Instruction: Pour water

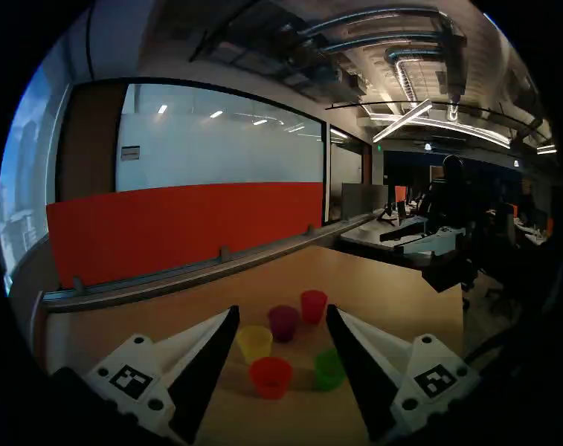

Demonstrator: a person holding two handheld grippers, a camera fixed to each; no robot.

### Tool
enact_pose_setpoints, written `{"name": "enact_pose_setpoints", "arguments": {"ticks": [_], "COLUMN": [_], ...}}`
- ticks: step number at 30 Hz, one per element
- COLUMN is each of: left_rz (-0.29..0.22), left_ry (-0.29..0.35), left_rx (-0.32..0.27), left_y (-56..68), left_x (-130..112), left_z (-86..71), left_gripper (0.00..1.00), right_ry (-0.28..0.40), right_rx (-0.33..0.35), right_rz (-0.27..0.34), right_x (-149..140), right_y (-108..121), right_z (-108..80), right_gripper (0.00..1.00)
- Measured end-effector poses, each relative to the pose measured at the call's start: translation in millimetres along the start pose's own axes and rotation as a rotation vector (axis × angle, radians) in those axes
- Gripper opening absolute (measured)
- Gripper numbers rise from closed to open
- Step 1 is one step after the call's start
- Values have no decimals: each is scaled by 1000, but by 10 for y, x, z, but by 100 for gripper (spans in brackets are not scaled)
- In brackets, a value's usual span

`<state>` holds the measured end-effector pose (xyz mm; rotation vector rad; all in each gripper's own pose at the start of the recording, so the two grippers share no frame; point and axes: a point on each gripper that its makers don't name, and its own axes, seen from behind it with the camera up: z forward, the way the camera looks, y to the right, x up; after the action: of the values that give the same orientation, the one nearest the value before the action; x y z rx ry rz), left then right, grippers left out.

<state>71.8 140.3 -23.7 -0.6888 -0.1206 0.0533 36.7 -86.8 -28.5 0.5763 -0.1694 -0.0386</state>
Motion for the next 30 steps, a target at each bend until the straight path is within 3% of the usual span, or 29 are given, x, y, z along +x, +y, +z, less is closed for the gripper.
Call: {"name": "enact_pose_setpoints", "arguments": {"ticks": [12,21,30], "left_rz": [-13,6,40], "left_ry": [-67,-131,-166], "left_rx": [-64,-109,-125], "left_y": [144,313,411], "left_x": [-341,-655,-815], "left_z": [57,119,148], "left_gripper": [86,86,86], "right_ry": [-97,-144,-186], "right_rx": [20,37,48], "right_rz": [-18,-24,-38], "right_x": [-334,-586,-803], "right_y": [-39,-87,-121], "right_z": [-2,-2,17], "right_gripper": [100,100,100]}}
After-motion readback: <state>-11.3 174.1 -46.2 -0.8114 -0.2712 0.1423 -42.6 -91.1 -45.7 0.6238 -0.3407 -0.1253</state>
